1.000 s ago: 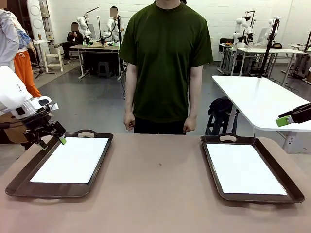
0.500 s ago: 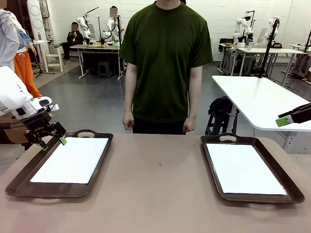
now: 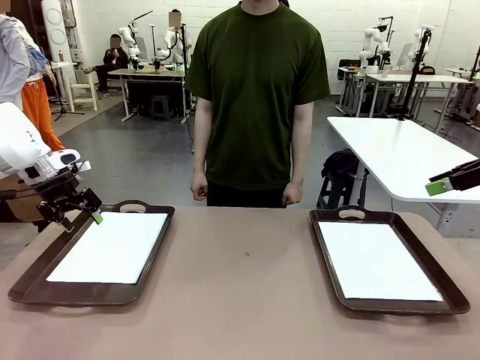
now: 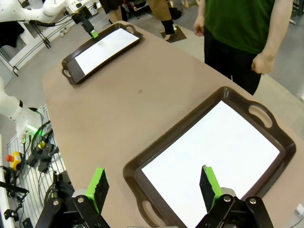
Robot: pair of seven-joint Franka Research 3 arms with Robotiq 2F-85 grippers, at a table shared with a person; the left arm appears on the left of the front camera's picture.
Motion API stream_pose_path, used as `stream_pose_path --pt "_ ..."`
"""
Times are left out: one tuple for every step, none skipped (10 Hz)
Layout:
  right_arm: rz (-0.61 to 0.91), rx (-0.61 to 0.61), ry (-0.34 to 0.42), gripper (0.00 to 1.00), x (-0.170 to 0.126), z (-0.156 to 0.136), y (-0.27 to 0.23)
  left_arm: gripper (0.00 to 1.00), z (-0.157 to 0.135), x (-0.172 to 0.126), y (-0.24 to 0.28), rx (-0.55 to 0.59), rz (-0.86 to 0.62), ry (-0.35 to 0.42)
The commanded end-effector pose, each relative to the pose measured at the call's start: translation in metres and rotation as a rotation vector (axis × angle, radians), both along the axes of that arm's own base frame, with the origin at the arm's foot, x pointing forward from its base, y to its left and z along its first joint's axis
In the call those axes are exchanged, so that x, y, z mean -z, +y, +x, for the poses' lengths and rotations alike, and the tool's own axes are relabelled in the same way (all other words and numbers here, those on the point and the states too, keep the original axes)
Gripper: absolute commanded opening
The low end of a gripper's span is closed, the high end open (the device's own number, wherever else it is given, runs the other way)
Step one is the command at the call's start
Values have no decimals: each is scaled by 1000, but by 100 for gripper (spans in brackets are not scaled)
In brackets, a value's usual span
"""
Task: Sort the A4 documents.
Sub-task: Place the A4 Paper in the designated Handle tray.
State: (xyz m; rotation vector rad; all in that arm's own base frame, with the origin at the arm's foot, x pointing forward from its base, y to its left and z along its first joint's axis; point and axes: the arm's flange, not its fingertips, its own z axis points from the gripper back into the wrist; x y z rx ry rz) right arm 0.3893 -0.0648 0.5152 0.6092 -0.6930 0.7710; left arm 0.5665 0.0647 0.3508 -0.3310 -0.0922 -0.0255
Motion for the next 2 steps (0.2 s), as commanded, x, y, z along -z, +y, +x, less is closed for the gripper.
stream_pose_path --pt "1 0 -8 100 0 1 1 100 0 0 1 11 -3 -6" --pt "1 0 -8 100 0 1 1 100 0 0 1 11 -3 -6"
